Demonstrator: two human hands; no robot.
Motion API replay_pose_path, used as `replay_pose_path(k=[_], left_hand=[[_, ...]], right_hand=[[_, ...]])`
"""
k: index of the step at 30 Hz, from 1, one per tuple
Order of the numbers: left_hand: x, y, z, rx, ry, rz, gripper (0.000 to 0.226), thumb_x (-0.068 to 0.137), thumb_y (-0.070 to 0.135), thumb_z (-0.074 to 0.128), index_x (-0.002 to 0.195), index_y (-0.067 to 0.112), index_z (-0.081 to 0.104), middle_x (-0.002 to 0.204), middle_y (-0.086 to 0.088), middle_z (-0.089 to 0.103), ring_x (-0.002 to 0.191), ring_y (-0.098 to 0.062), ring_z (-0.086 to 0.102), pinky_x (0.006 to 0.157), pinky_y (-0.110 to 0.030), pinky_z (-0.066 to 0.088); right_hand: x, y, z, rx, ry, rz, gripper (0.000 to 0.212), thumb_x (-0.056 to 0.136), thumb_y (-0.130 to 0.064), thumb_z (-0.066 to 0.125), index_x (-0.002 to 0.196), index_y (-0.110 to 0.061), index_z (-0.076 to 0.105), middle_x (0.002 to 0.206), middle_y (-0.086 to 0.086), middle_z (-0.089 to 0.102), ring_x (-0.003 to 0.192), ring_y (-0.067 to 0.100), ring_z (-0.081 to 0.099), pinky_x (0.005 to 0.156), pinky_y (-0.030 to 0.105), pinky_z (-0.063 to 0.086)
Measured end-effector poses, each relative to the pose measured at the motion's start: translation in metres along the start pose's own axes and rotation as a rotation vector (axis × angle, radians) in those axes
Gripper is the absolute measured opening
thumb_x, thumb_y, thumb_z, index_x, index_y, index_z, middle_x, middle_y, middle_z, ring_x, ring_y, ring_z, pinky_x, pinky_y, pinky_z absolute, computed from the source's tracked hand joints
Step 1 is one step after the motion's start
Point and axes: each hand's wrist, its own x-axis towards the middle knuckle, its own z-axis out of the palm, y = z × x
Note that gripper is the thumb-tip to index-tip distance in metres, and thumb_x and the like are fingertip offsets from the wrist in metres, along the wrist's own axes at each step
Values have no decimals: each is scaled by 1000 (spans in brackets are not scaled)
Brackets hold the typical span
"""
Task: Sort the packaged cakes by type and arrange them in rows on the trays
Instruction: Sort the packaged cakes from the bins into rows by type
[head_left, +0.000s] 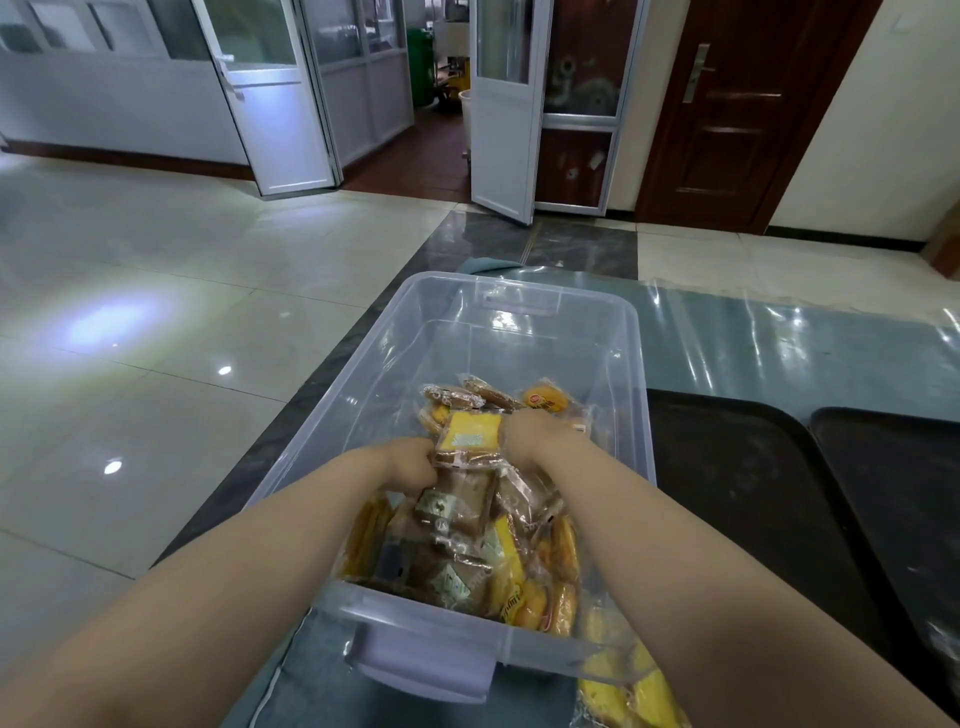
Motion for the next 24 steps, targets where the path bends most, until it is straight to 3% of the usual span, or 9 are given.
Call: replay_pose_path(k=[2, 5, 8, 10, 13, 17, 21, 24], left_hand=[[1, 0, -2, -75, 7, 5, 23, 91, 11, 46, 104, 5, 63, 99, -12, 66, 92, -26, 64, 84, -37, 52], [-1, 3, -4, -179, 39, 7, 29, 101, 16, 35, 93, 4, 60, 85, -12, 63, 75, -24, 60, 78, -36, 51], [-5, 4, -9, -260, 121, 26, 51, 107, 33, 25, 83, 5, 60, 80, -14, 65, 73, -26, 60, 88, -39, 48], [-8, 4, -12, -286, 188, 36, 62, 106, 43, 22, 72, 8, 60, 74, -11, 66, 72, -23, 61, 88, -36, 46], [-12, 7, -17, -281, 260, 61, 62, 105, 46, 24, 78, 6, 64, 76, -10, 67, 76, -24, 61, 83, -35, 45], [-18, 11, -27, -214, 366, 112, 44, 102, 35, 32, 80, 8, 59, 78, -14, 63, 80, -30, 60, 69, -35, 40], [-24, 12, -35, -226, 482, 165, 47, 101, 41, 34, 72, 8, 52, 73, -15, 57, 69, -26, 54, 62, -35, 35], [-30, 17, -39, -258, 545, 190, 52, 103, 42, 35, 78, 2, 57, 78, -19, 62, 68, -25, 55, 61, -34, 37]], right_hand=[[1, -1, -2, 58, 54, 14, 27, 99, -7, 38, 84, -7, 60, 73, 3, 51, 65, 16, 49, 50, 25, 34], [1, 0, -6, 75, 83, 8, 33, 100, -10, 36, 71, -10, 52, 70, 3, 49, 65, 18, 49, 54, 27, 39], [-3, 1, -12, 123, 104, 31, 31, 100, -12, 39, 76, -8, 57, 85, 10, 62, 78, 24, 55, 61, 28, 42], [-8, 2, -18, 182, 134, 48, 26, 99, -13, 41, 93, -3, 65, 102, 15, 67, 86, 28, 59, 69, 31, 46], [-12, 3, -23, 250, 170, 55, 31, 99, -15, 39, 96, 0, 66, 100, 16, 66, 92, 32, 63, 78, 34, 52], [-20, 6, -27, 341, 210, 87, 36, 101, -20, 43, 67, -8, 51, 69, 6, 53, 77, 30, 58, 61, 29, 44], [-30, 7, -38, 458, 283, 69, 41, 101, -22, 46, 62, -13, 40, 65, 3, 43, 64, 21, 47, 49, 27, 31], [-40, 6, -42, 537, 335, 42, 46, 102, -23, 48, 58, -13, 38, 59, 2, 41, 54, 15, 40, 46, 27, 28]])
